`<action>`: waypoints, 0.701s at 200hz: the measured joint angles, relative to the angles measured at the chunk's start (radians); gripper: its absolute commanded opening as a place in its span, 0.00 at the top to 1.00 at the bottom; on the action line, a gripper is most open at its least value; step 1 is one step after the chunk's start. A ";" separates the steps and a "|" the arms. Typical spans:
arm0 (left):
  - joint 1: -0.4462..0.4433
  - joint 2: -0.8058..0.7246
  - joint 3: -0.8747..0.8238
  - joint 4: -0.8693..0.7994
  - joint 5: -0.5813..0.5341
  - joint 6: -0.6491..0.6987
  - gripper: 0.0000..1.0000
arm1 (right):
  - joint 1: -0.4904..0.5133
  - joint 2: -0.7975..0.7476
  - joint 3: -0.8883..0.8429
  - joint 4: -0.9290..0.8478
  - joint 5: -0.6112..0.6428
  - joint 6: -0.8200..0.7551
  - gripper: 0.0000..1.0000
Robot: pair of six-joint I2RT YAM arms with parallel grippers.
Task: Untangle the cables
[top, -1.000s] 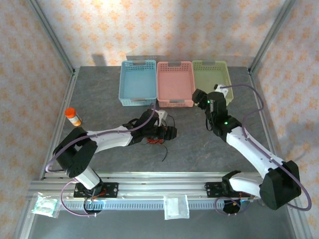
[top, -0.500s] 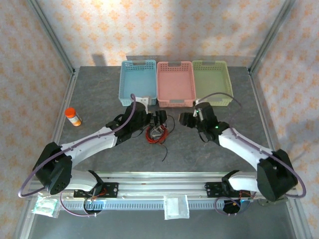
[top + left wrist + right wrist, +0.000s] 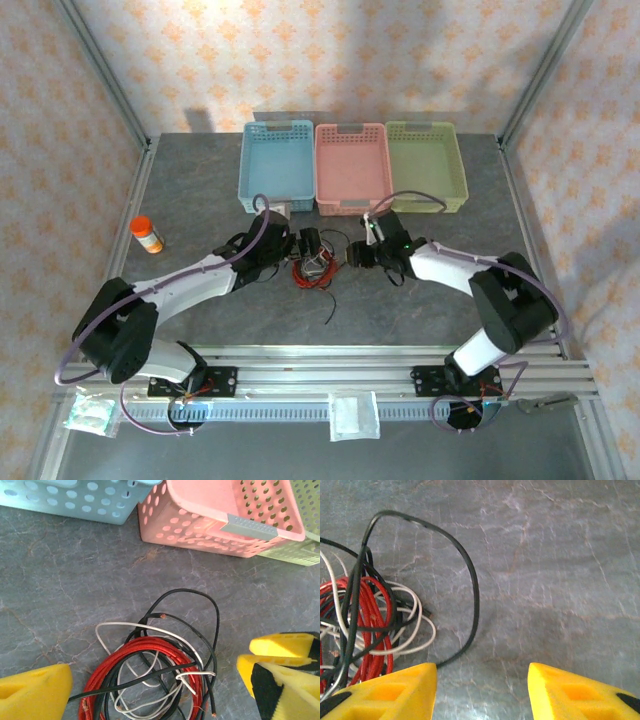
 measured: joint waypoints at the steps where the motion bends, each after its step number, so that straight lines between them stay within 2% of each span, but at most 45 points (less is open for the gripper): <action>1: 0.000 0.000 0.000 0.000 0.000 -0.001 0.06 | 0.000 0.002 0.002 0.000 0.000 -0.001 0.49; 65: 0.019 0.000 0.000 0.000 0.011 -0.005 0.05 | 0.000 0.140 0.116 0.040 0.002 -0.056 0.50; 99: 0.019 -0.003 -0.001 0.003 0.004 -0.002 0.02 | 0.000 0.194 0.149 0.048 0.003 -0.070 0.50; 140: 0.020 -0.050 -0.053 0.048 -0.032 0.014 0.01 | 0.000 0.237 0.178 0.066 0.004 -0.071 0.57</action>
